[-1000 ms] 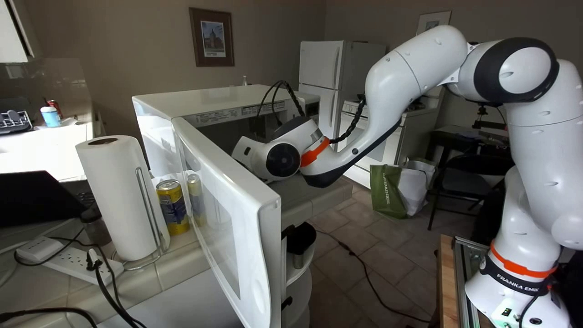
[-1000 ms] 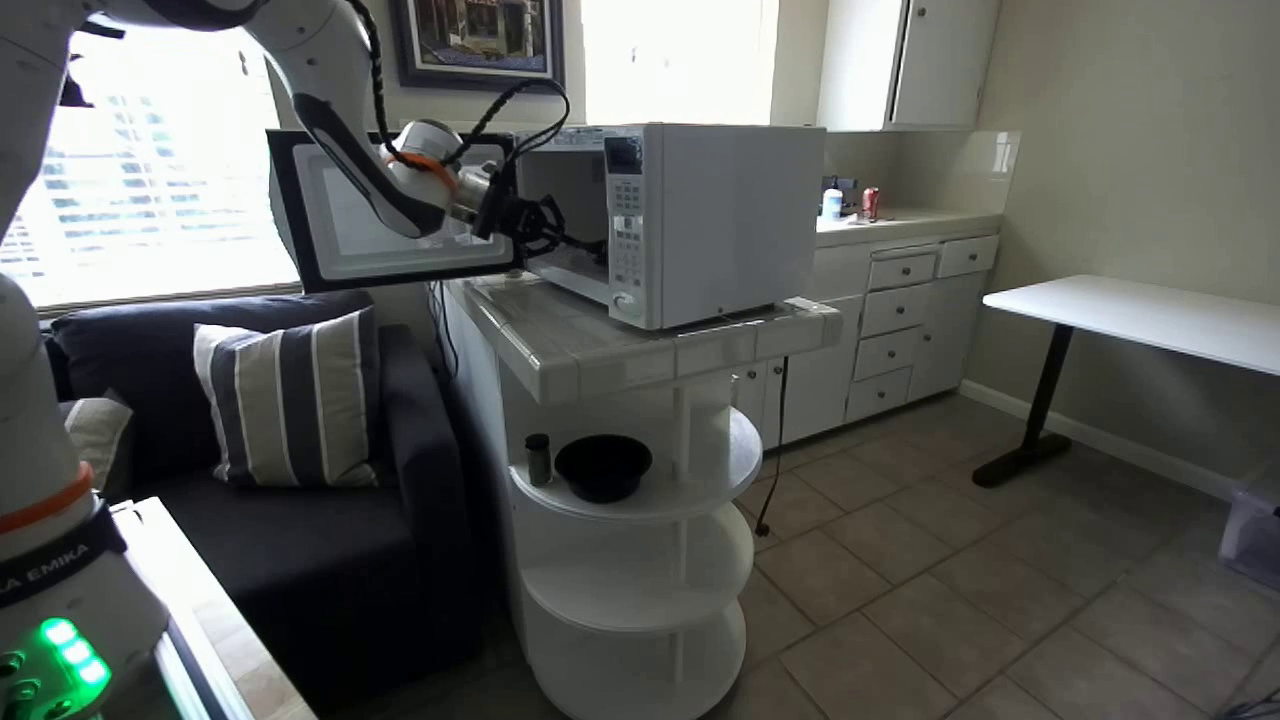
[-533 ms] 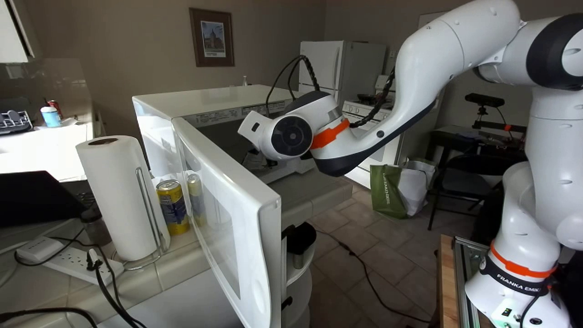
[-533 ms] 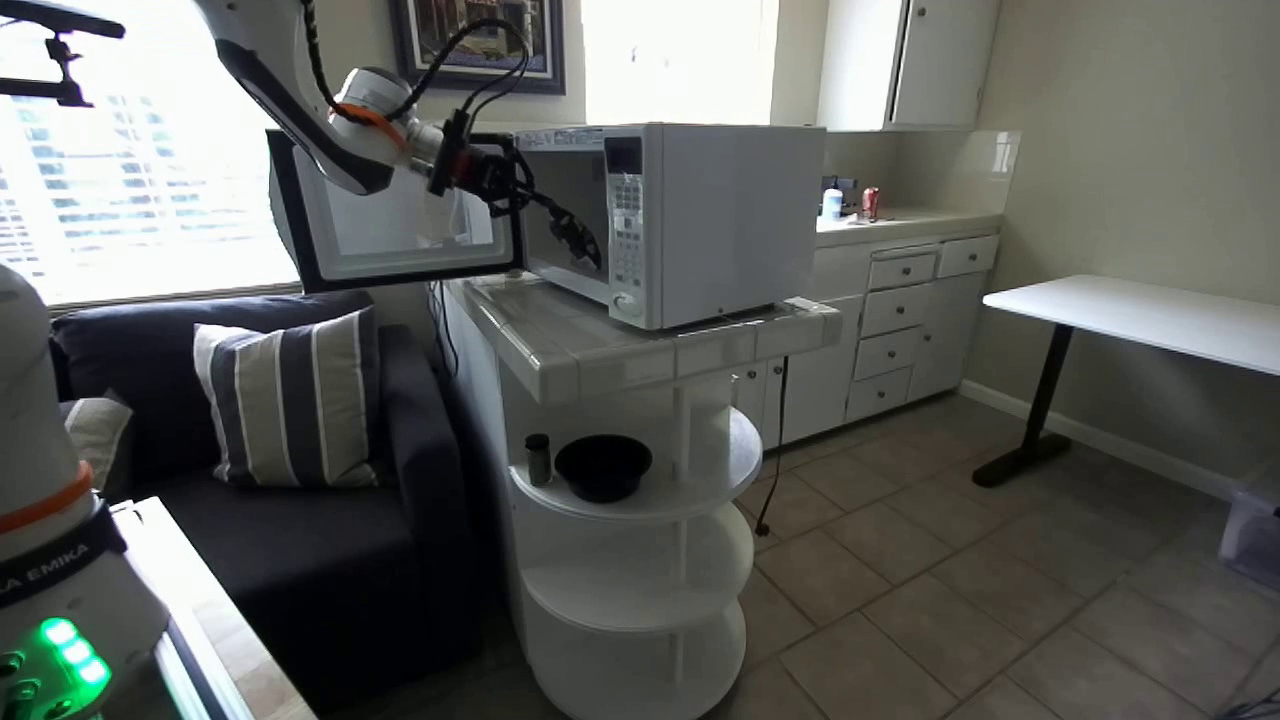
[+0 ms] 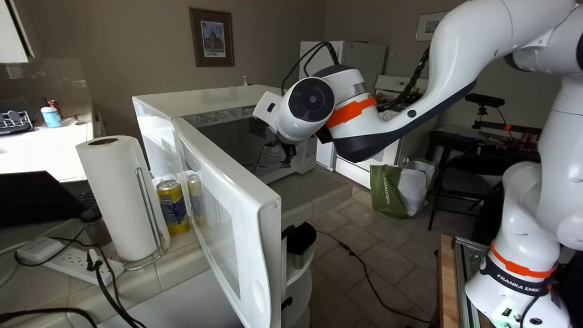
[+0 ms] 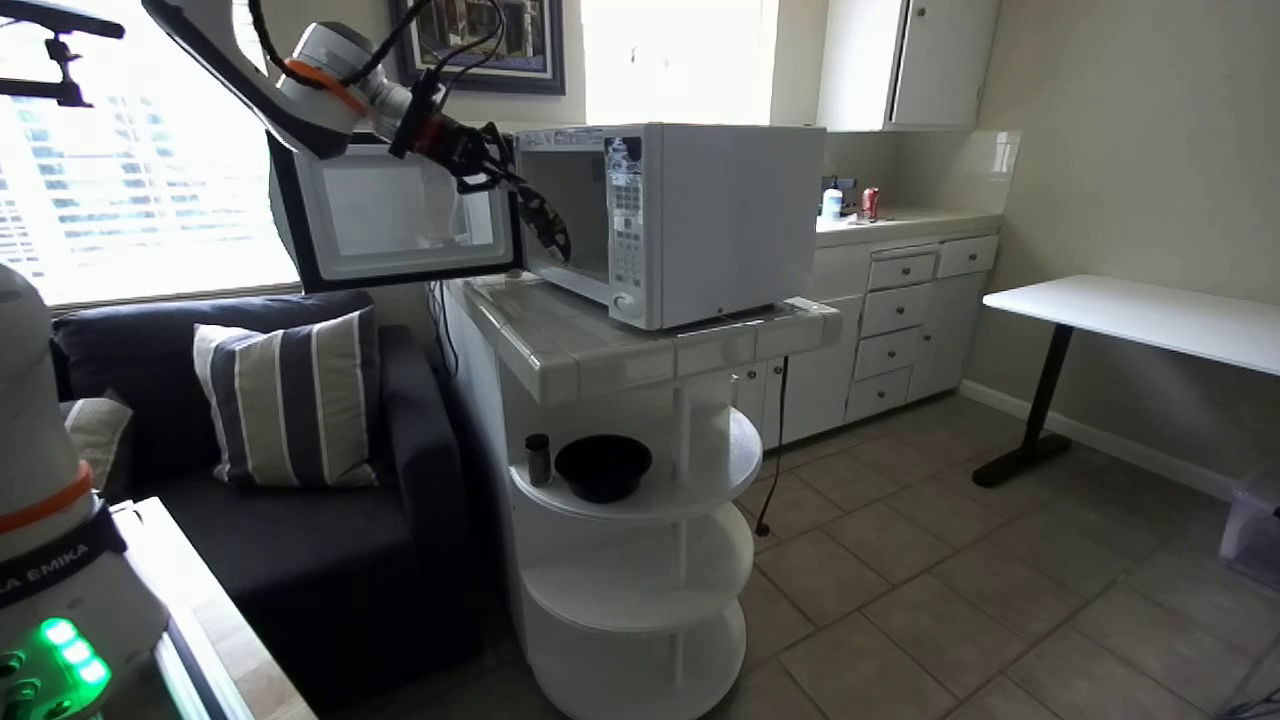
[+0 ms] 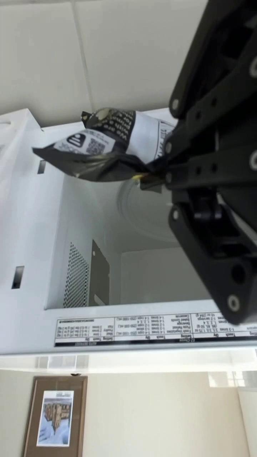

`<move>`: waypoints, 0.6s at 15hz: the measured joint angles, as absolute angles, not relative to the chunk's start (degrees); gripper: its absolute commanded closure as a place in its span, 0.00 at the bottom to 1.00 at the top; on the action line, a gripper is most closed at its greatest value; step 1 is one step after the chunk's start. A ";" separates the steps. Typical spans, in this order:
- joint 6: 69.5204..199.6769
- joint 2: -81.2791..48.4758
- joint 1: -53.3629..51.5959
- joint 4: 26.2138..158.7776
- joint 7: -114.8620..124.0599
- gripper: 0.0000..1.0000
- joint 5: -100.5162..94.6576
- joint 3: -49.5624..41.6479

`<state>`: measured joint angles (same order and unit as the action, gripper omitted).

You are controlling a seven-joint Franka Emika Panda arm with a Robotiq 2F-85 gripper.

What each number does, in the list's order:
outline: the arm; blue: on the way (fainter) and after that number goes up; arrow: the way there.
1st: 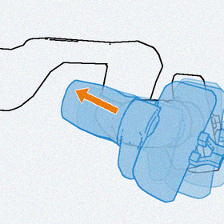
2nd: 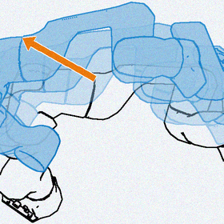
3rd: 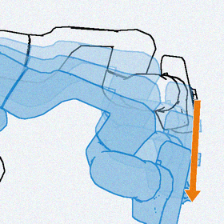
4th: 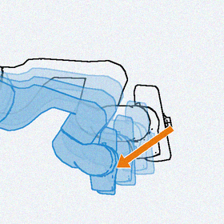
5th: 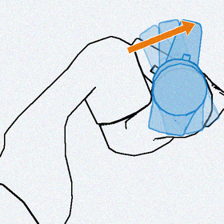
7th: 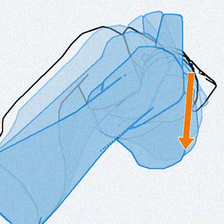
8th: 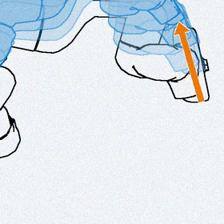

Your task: Remove the black packet from the microwave and put it on top of the microwave.

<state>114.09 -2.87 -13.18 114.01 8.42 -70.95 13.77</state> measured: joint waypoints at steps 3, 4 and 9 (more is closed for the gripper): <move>114.09 1.56 -13.18 115.87 4.15 1.00 -66.61 13.77; 114.09 3.13 -13.18 116.39 3.14 1.00 -65.80 13.76; 114.09 10.23 -13.18 117.90 -0.32 1.00 -64.84 13.69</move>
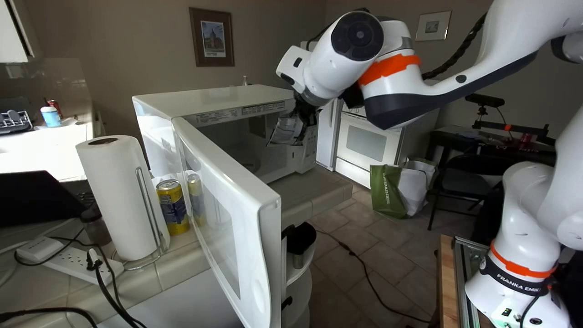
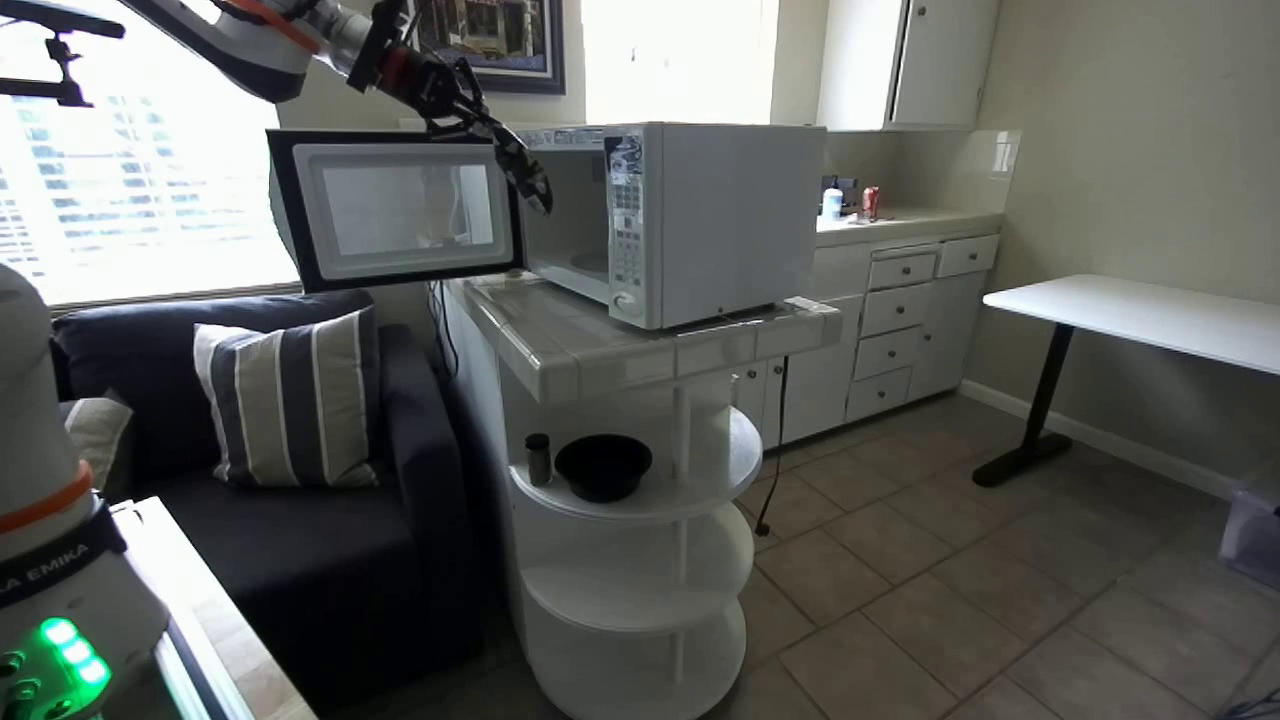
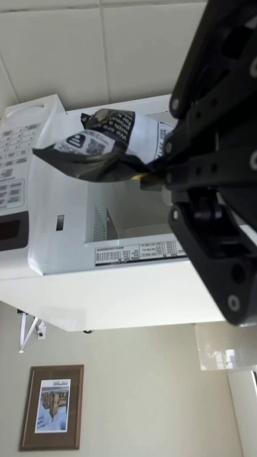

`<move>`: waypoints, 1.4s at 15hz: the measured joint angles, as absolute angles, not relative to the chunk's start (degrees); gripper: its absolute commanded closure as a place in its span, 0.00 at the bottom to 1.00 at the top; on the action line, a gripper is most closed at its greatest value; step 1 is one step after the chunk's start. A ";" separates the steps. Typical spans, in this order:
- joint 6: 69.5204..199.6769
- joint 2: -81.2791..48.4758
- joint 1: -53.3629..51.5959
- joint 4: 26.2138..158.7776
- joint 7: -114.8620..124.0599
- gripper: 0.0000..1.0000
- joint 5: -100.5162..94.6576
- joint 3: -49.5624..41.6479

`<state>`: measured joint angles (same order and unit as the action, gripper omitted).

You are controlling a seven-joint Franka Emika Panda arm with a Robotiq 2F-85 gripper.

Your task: Remove the black packet from the microwave and put it on top of the microwave.

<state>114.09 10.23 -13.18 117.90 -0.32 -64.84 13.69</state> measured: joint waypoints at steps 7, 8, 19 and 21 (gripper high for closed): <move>114.21 16.31 -13.17 117.70 -0.38 1.00 -65.24 13.76; 114.21 16.84 -13.18 117.60 -0.01 1.00 -65.68 13.84; 107.44 12.59 -11.01 113.29 18.73 1.00 -91.26 15.01; 105.37 8.96 -10.80 110.83 20.24 1.00 -97.24 14.92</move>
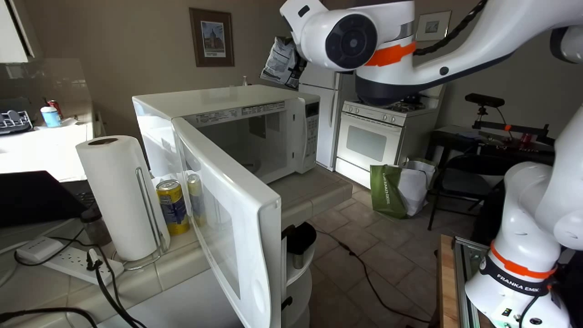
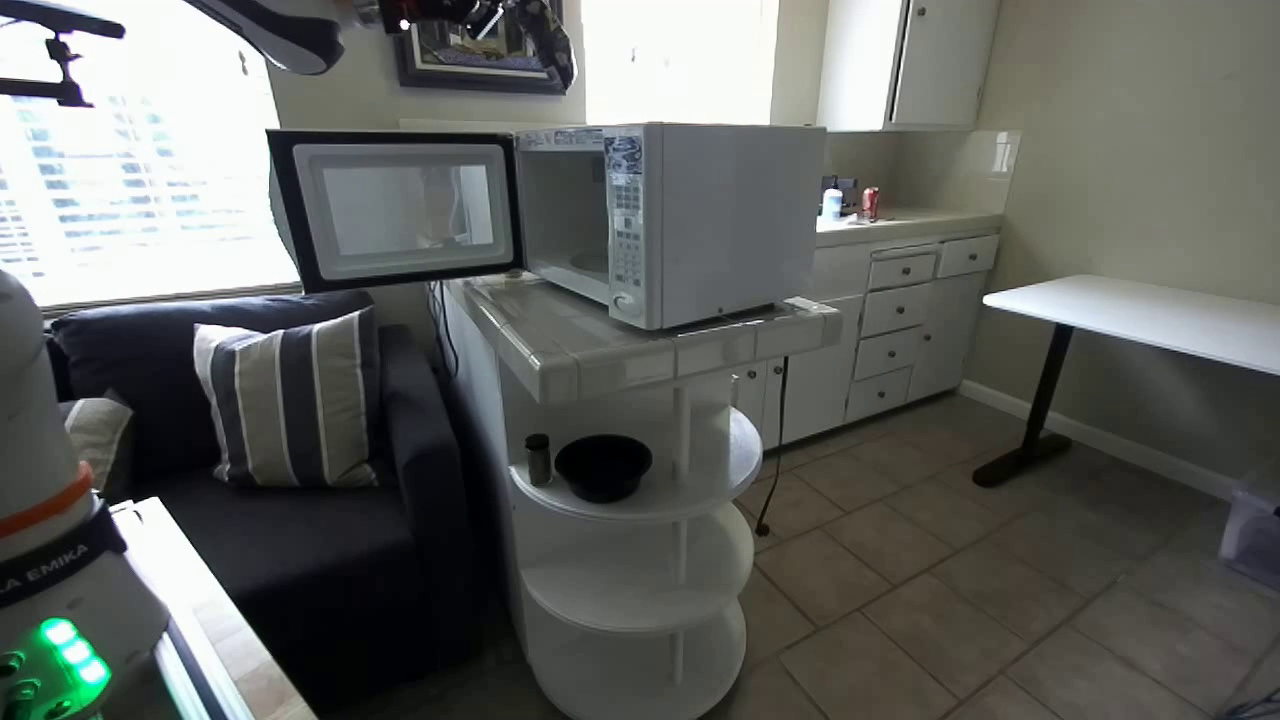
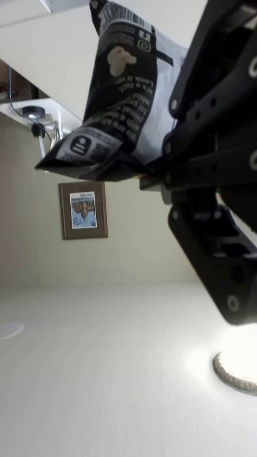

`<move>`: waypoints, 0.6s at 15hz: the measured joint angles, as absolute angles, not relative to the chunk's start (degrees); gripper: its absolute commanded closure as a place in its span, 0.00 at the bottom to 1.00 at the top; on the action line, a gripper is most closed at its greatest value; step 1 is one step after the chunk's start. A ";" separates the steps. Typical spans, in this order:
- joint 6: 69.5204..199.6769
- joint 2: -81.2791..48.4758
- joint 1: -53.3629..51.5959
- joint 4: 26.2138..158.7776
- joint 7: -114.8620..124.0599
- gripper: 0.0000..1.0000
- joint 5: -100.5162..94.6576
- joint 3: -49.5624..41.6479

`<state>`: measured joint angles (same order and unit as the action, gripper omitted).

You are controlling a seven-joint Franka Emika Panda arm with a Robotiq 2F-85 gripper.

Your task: Remove the black packet from the microwave and put it on top of the microwave.

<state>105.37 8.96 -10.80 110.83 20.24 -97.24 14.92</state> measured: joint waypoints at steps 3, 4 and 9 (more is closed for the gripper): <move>104.83 2.69 -10.44 106.51 21.95 1.00 -106.72 14.10; 104.80 0.29 -10.32 104.74 22.43 1.00 -109.37 13.60; 105.78 -10.43 -10.11 95.73 22.52 1.00 -115.78 11.14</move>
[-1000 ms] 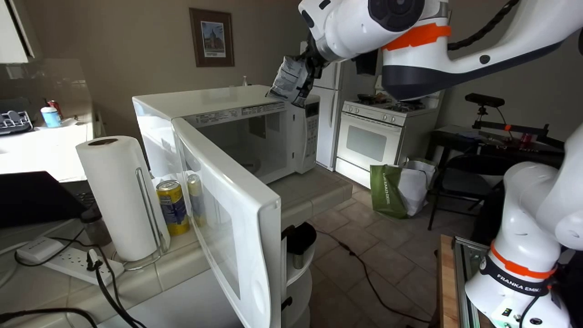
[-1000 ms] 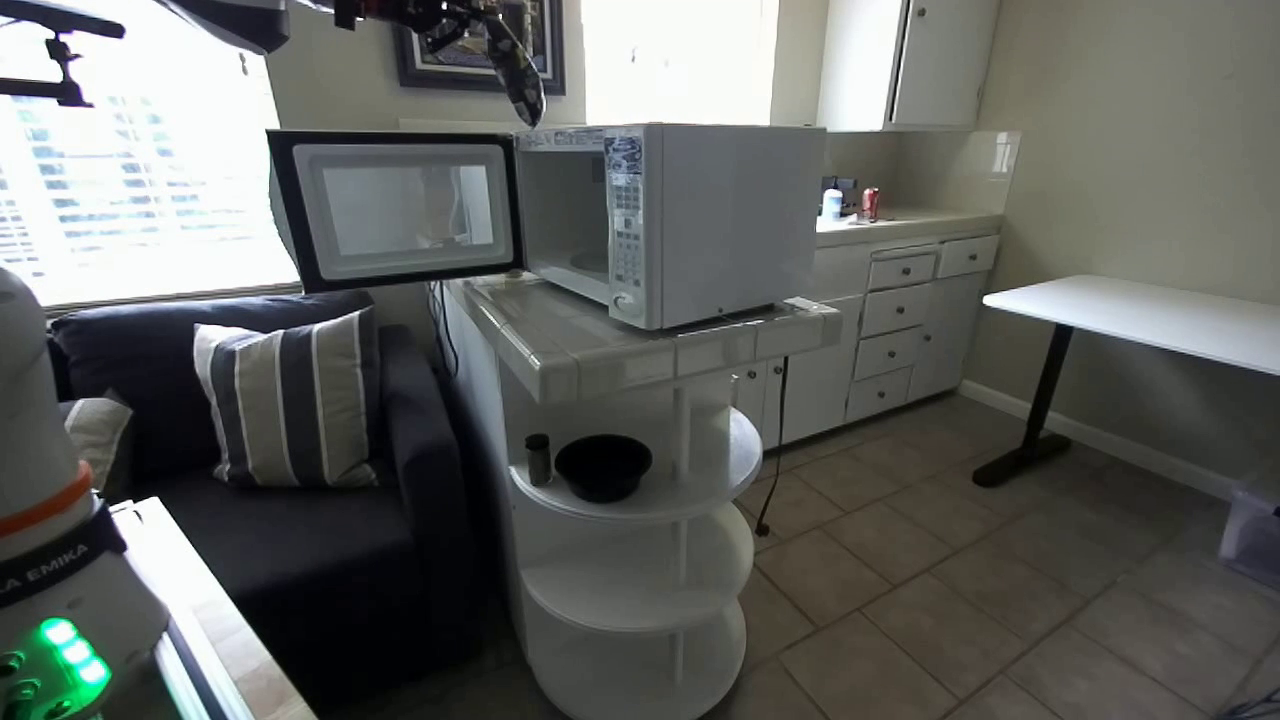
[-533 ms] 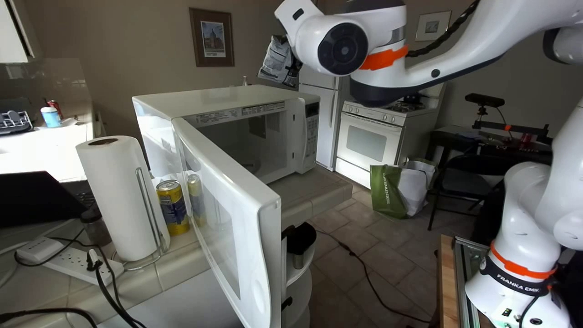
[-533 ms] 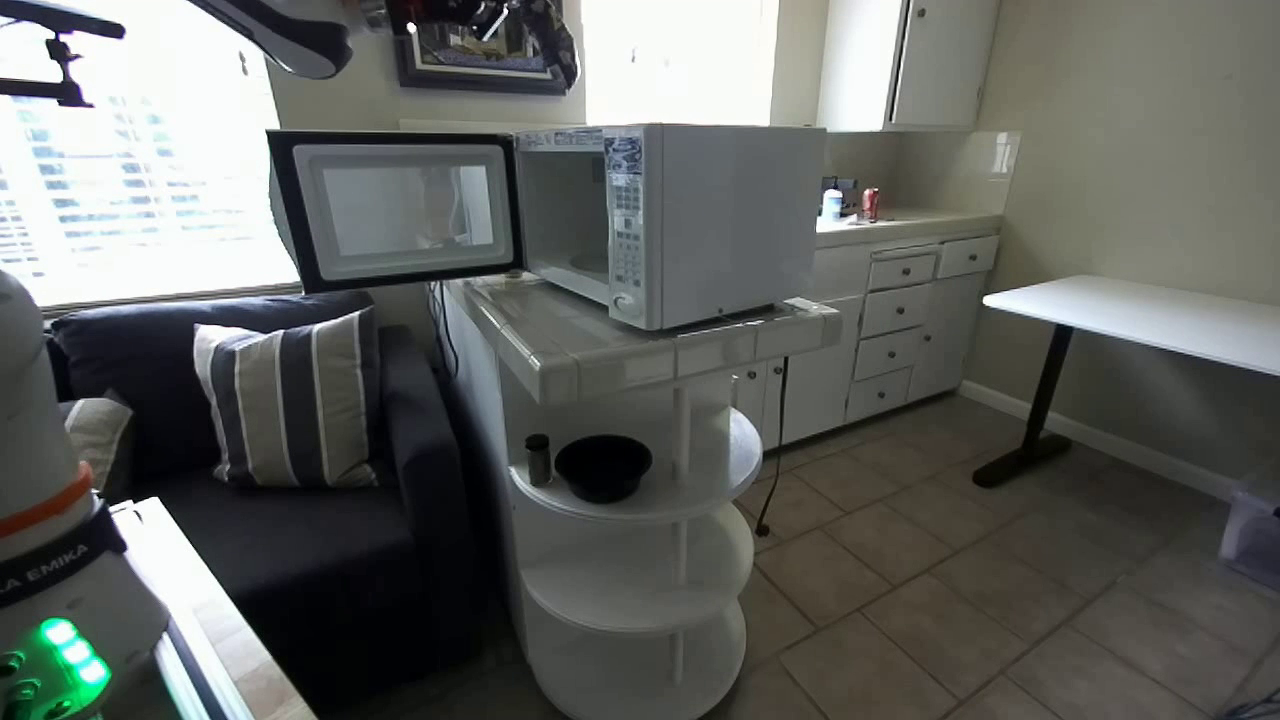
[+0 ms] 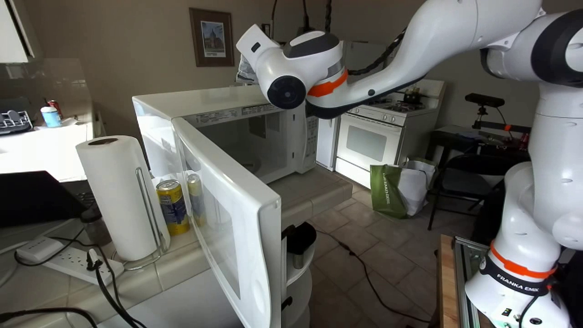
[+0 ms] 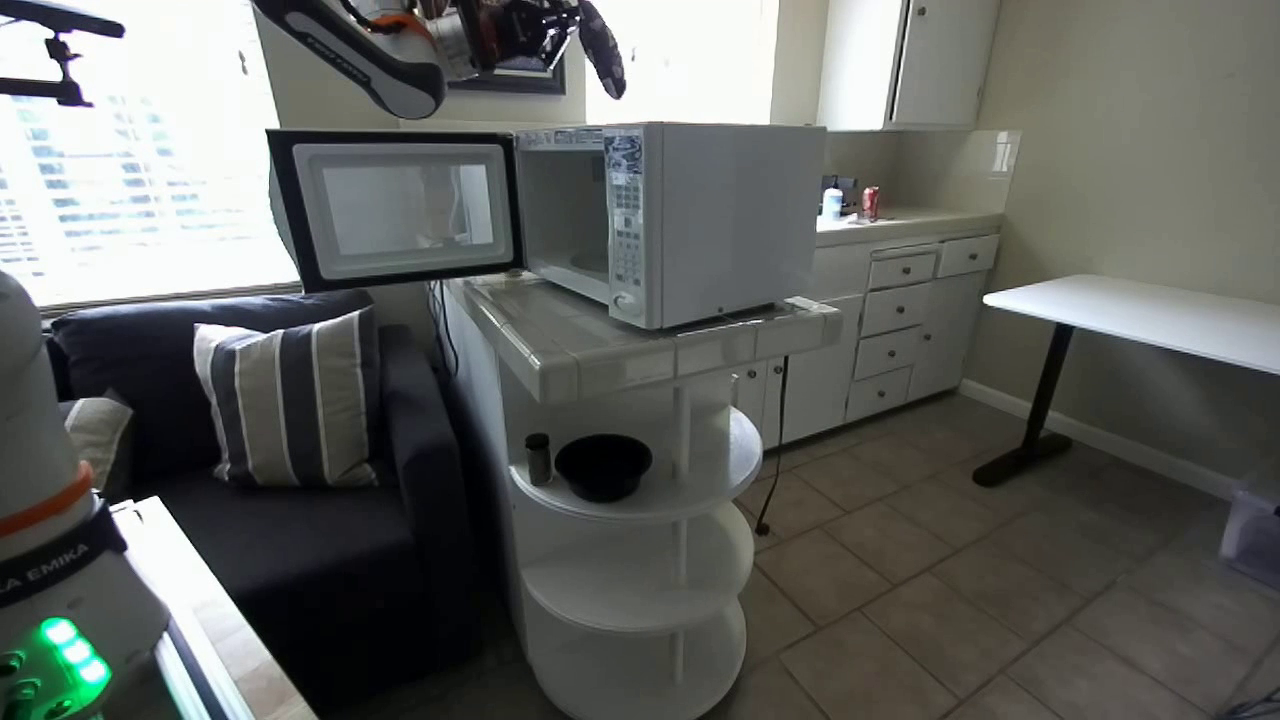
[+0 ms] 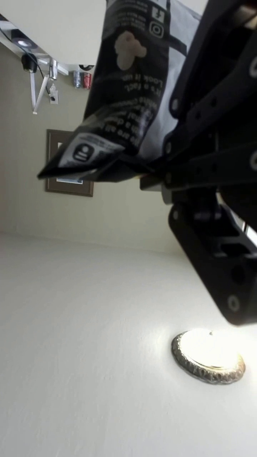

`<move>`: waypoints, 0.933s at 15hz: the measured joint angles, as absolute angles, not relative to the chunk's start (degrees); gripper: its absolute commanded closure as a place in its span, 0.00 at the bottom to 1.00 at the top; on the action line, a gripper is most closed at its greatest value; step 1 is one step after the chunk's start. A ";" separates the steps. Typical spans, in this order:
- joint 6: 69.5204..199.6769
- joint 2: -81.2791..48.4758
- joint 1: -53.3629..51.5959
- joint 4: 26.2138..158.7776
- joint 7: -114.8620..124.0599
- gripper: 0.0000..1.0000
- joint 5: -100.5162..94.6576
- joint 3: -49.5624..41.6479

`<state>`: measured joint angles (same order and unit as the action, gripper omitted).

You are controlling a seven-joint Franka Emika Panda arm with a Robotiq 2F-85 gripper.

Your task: Remove the black packet from the microwave and put it on top of the microwave.

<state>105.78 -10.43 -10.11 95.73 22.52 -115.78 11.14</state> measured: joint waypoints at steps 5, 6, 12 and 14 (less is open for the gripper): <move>109.98 -17.39 -9.47 87.41 22.42 1.00 -117.06 9.40; 111.03 -18.40 -9.29 86.00 22.37 1.00 -117.06 9.09; 117.01 -21.99 -8.49 80.73 21.78 1.00 -116.31 8.33; 119.24 -22.57 -8.26 79.66 20.96 1.00 -114.85 8.33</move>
